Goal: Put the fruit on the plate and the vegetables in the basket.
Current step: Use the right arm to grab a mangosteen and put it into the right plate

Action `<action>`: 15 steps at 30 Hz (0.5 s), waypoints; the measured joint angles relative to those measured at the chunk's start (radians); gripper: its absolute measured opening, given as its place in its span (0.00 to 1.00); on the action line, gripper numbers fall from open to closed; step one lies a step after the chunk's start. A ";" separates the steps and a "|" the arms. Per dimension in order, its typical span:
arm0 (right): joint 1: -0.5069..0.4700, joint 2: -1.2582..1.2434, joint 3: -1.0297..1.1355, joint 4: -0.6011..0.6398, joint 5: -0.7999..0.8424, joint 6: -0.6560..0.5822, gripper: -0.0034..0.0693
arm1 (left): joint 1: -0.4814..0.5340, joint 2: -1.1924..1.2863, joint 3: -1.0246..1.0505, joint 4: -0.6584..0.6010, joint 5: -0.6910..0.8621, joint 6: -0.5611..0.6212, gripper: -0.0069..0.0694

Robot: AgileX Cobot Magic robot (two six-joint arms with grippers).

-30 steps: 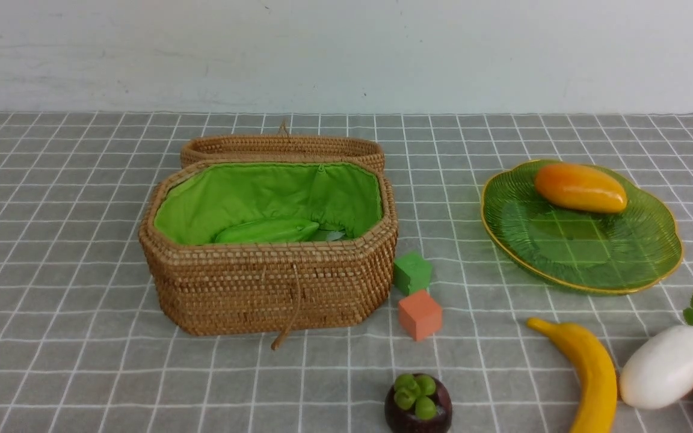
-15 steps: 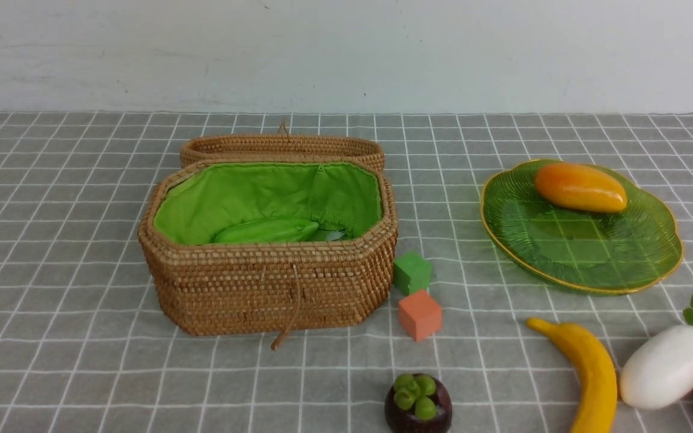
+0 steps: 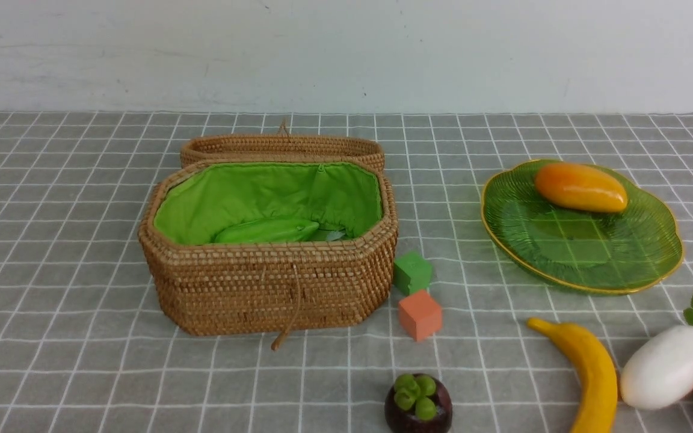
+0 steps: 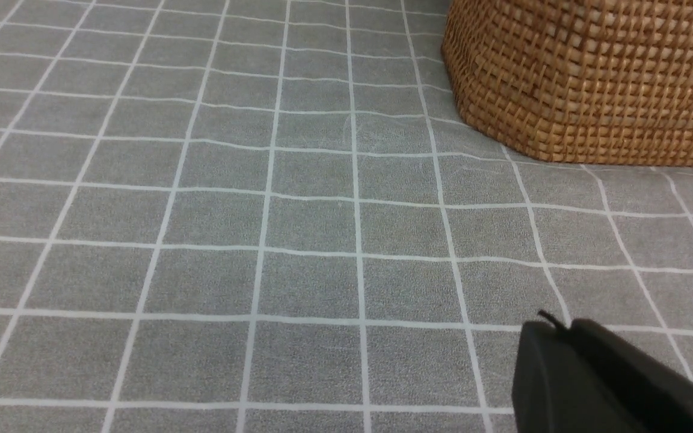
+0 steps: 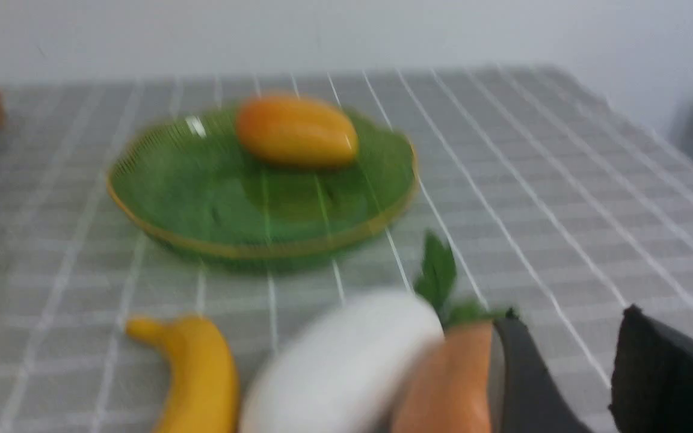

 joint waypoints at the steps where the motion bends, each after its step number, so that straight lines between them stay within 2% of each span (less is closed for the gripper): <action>1: 0.000 0.000 0.000 -0.005 -0.073 0.000 0.38 | 0.000 0.000 0.000 0.000 0.000 0.000 0.12; 4: 0.000 0.000 0.000 -0.029 -0.270 0.000 0.38 | 0.000 0.000 0.000 0.000 0.000 0.001 0.12; 10: 0.000 0.000 0.000 -0.066 -0.533 0.008 0.38 | 0.000 0.000 0.000 0.000 0.000 0.001 0.12; 13: 0.000 0.000 -0.001 -0.047 -0.648 0.076 0.38 | 0.000 0.000 0.000 0.000 0.000 0.001 0.13; 15: 0.000 0.000 -0.024 0.005 -0.664 0.158 0.38 | 0.000 0.000 0.000 0.000 0.000 0.001 0.13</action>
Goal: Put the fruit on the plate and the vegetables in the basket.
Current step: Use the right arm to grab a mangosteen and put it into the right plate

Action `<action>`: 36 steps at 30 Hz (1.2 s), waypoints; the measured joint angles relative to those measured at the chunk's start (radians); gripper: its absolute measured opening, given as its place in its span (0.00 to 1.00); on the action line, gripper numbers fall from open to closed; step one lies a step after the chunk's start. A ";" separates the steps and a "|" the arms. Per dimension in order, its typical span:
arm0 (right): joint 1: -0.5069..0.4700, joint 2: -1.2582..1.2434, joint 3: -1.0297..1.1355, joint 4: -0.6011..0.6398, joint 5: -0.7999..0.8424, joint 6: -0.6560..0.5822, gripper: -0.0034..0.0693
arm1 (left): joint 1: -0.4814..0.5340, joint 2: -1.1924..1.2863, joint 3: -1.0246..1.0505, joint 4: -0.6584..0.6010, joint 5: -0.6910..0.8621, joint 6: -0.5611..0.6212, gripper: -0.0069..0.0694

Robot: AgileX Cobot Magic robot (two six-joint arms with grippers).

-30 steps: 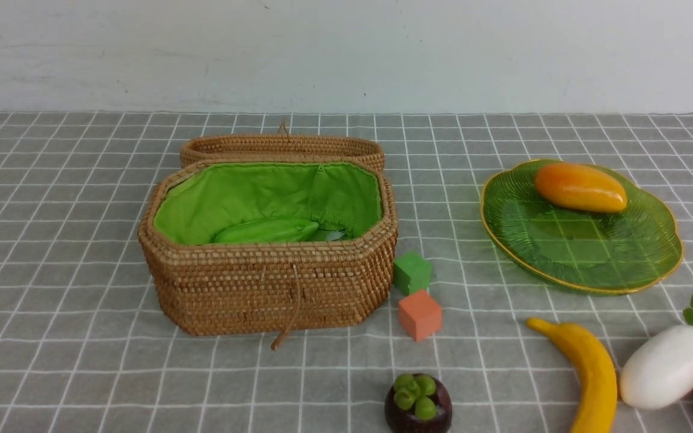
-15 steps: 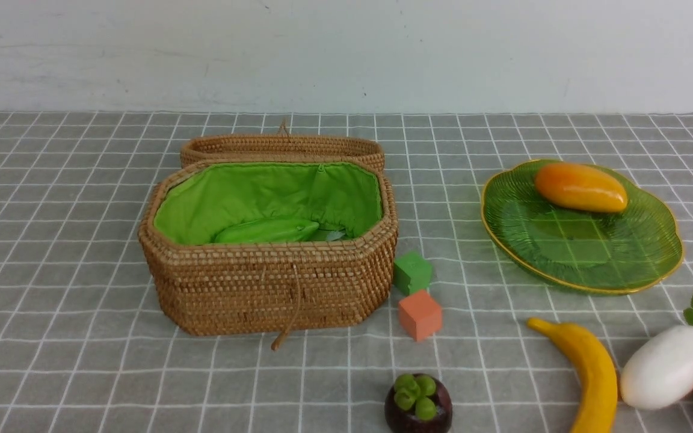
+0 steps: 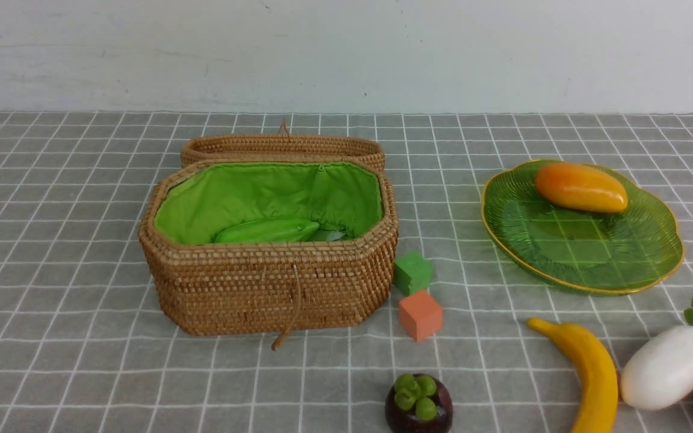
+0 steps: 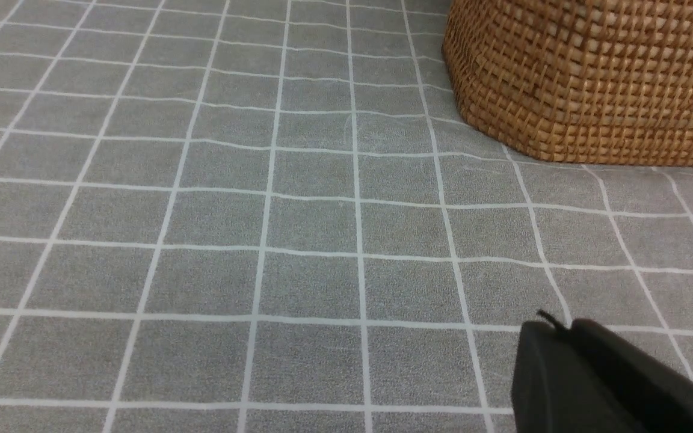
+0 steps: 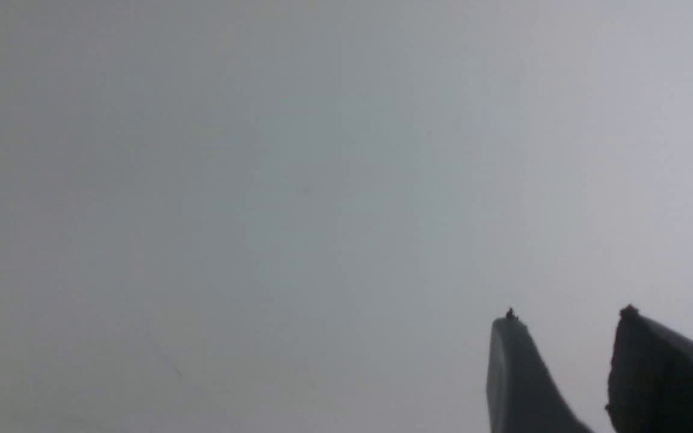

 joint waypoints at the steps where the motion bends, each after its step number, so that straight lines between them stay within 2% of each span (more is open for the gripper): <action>1: 0.000 0.000 -0.004 0.006 0.002 0.008 0.38 | 0.000 0.000 0.000 0.000 0.000 0.000 0.13; 2: 0.000 0.000 -0.058 0.058 0.038 0.067 0.38 | 0.000 0.000 0.000 0.000 0.000 0.000 0.13; 4: 0.000 0.003 -0.161 0.109 0.119 0.105 0.38 | 0.000 0.000 0.000 0.000 0.000 0.000 0.13; 7: 0.000 0.051 -0.304 0.137 0.228 0.101 0.38 | 0.000 0.000 0.000 0.000 0.000 0.000 0.13; 9: 0.000 0.167 -0.497 0.147 0.377 0.067 0.38 | 0.000 0.000 0.000 0.000 0.000 0.000 0.14; 10: 0.000 0.189 -0.510 0.148 0.388 0.065 0.38 | 0.000 0.000 0.000 0.000 0.000 0.000 0.14; 13: 0.000 0.396 -0.698 0.153 0.587 0.056 0.38 | 0.000 0.000 0.000 0.000 0.000 0.000 0.14; 16: 0.000 0.534 -0.745 0.145 0.681 0.051 0.38 | 0.000 0.000 0.000 0.000 0.000 0.000 0.14; 21: 0.025 0.735 -0.737 0.121 0.723 0.050 0.38 | 0.000 0.000 0.000 0.000 0.000 0.000 0.14; 22: 0.082 0.811 -0.732 0.121 0.758 0.049 0.38 | 0.000 0.000 0.000 0.000 0.000 0.000 0.14; 23: 0.091 0.811 -0.731 0.121 0.762 0.048 0.38 | 0.000 0.000 0.000 0.000 0.000 0.000 0.14; 25: 0.229 0.919 -0.729 0.121 0.818 0.025 0.38 | 0.000 0.000 0.000 0.000 0.000 0.000 0.14; 26: 0.241 0.927 -0.729 0.121 0.822 0.023 0.38 | 0.000 0.000 0.000 0.000 0.000 0.000 0.14; 27: 0.329 0.983 -0.735 0.123 0.853 -0.004 0.38 | 0.000 0.000 0.000 0.000 0.000 0.000 0.14; 30: 0.507 1.117 -0.800 0.125 0.977 -0.062 0.38 | 0.000 0.000 0.000 0.000 0.000 0.000 0.14; 31: 0.518 1.126 -0.808 0.125 0.989 -0.066 0.38 | 0.000 0.000 0.000 0.000 0.000 0.000 0.14; 33: 0.650 1.272 -0.952 0.132 1.201 -0.106 0.40 | 0.000 0.000 0.000 0.000 0.000 0.000 0.14; 35: 0.681 1.321 -1.008 0.137 1.276 -0.119 0.42 | 0.000 0.000 0.000 0.000 0.000 0.000 0.14; 36: 0.711 1.388 -1.084 0.151 1.373 -0.143 0.44 | 0.000 0.000 0.000 0.000 0.000 0.000 0.14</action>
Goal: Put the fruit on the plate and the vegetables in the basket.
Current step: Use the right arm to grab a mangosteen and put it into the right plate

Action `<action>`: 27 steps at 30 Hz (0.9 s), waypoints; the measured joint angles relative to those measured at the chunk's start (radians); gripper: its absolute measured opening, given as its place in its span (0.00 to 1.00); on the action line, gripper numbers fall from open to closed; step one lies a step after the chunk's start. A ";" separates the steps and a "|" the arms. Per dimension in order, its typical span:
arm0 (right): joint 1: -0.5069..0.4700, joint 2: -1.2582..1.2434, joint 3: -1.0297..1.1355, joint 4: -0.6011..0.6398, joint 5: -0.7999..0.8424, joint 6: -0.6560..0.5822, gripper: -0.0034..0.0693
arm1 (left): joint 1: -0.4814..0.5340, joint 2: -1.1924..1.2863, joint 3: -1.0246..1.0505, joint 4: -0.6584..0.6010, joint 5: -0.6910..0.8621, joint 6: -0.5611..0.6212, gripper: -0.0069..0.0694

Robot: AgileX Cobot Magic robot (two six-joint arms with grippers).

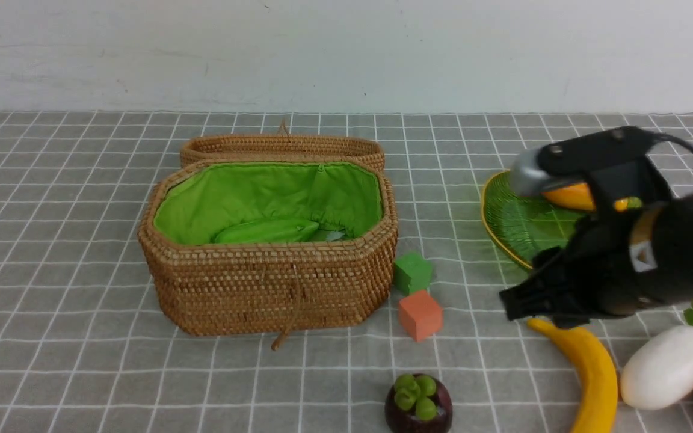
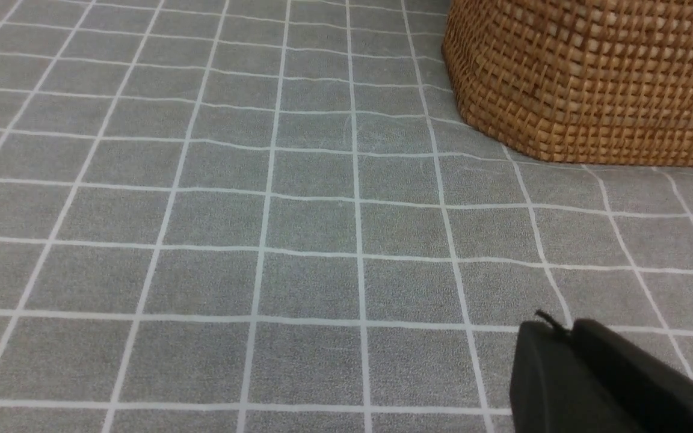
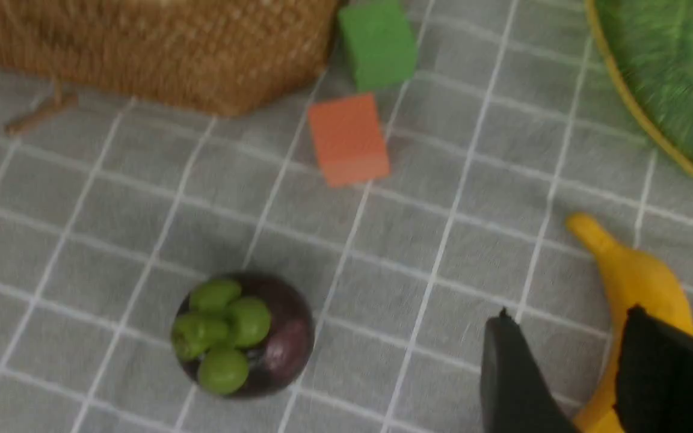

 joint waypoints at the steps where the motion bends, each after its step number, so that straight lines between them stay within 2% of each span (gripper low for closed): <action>1: 0.012 0.037 -0.039 0.014 0.049 -0.016 0.46 | 0.000 0.000 0.000 0.000 0.000 0.000 0.14; 2: 0.025 0.090 -0.094 0.044 0.117 -0.046 0.49 | 0.000 0.000 0.000 0.000 0.000 0.000 0.14; 4: 0.029 0.138 -0.121 0.087 0.148 -0.071 0.53 | 0.000 0.000 0.000 0.000 0.000 0.000 0.14; 8: 0.029 0.293 -0.148 0.326 0.173 -0.214 0.74 | 0.000 0.000 0.000 0.000 0.000 0.000 0.16; 12: 0.034 0.362 -0.150 0.407 0.133 -0.287 0.91 | 0.000 0.000 0.000 0.000 0.000 0.000 0.16; 14: 0.034 0.396 -0.151 0.413 0.108 -0.299 0.95 | 0.000 0.000 0.000 0.000 0.000 0.000 0.16; 19: 0.034 0.464 -0.151 0.416 0.076 -0.303 0.94 | 0.000 0.000 0.000 0.000 0.000 0.000 0.16; 21: 0.034 0.485 -0.151 0.416 0.067 -0.311 0.89 | 0.000 0.000 0.000 0.000 0.000 0.000 0.16; 23: 0.034 0.489 -0.151 0.416 0.064 -0.341 0.79 | 0.000 0.000 0.000 0.000 0.000 0.000 0.17; 27: 0.031 0.474 -0.158 0.420 0.093 -0.374 0.78 | 0.000 0.000 0.000 0.000 0.000 0.000 0.17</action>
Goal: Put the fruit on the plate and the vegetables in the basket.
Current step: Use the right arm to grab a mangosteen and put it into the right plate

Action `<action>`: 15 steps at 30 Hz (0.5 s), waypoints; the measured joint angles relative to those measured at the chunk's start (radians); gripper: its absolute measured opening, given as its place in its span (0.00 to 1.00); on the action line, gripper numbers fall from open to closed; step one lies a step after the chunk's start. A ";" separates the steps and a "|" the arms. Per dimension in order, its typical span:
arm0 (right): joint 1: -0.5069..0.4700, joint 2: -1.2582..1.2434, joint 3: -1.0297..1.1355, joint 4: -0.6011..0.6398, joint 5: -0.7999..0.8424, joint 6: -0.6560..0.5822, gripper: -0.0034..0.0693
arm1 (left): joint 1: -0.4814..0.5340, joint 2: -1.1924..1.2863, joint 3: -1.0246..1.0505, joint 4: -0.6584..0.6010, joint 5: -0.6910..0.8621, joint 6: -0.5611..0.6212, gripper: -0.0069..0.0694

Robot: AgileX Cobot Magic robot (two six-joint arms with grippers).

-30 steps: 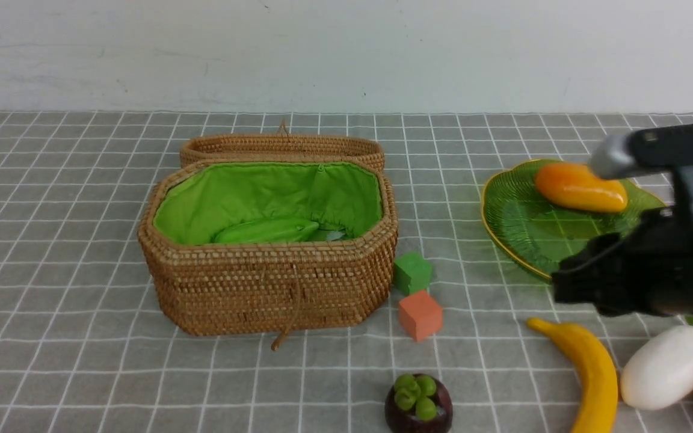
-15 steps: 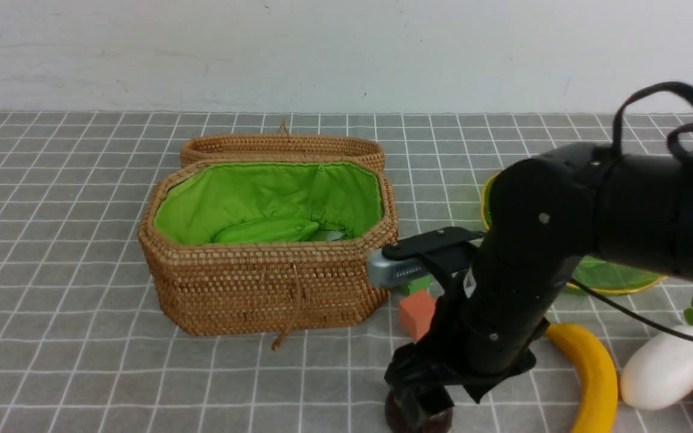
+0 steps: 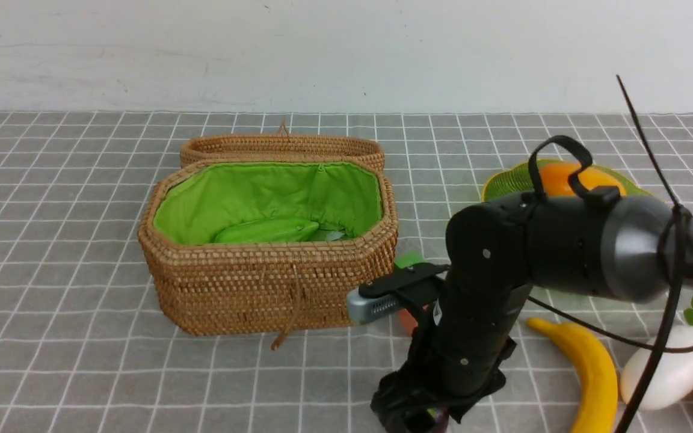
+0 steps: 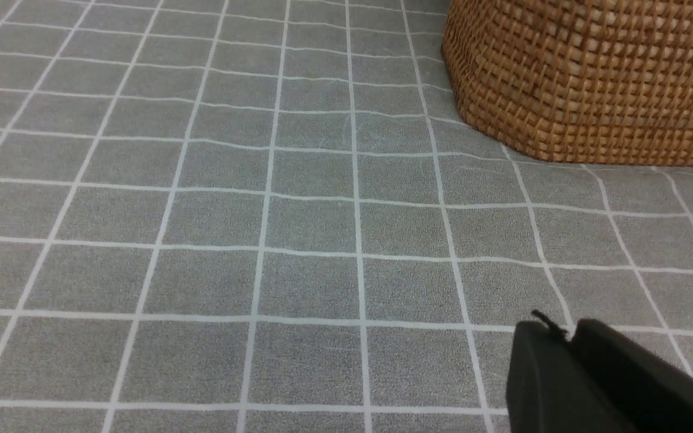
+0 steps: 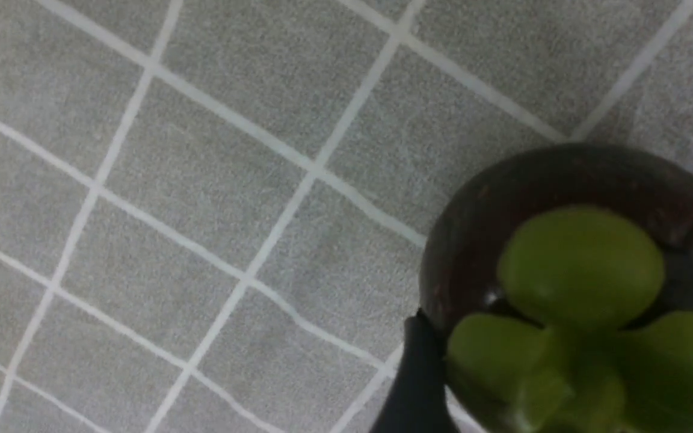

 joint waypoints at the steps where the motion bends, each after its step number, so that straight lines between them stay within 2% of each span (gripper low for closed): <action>1: -0.005 -0.010 -0.005 0.004 0.018 -0.004 0.78 | 0.000 0.000 0.000 0.000 0.000 0.000 0.17; 5: -0.052 -0.070 -0.039 0.007 0.111 -0.034 0.78 | 0.000 0.000 0.000 0.000 0.000 0.000 0.18; 10: -0.222 -0.190 -0.066 0.017 0.150 -0.056 0.78 | 0.000 0.000 0.000 0.000 0.000 0.000 0.19; 11: -0.302 -0.224 -0.069 0.019 0.114 -0.056 0.78 | 0.000 0.000 0.000 0.000 0.000 0.000 0.19; 12: -0.312 -0.226 -0.068 0.019 0.107 -0.056 0.78 | 0.000 0.000 0.000 0.000 0.000 0.000 0.19; 15: -0.476 -0.216 -0.072 0.045 -0.084 -0.056 0.78 | 0.000 0.000 0.000 0.000 0.000 0.000 0.20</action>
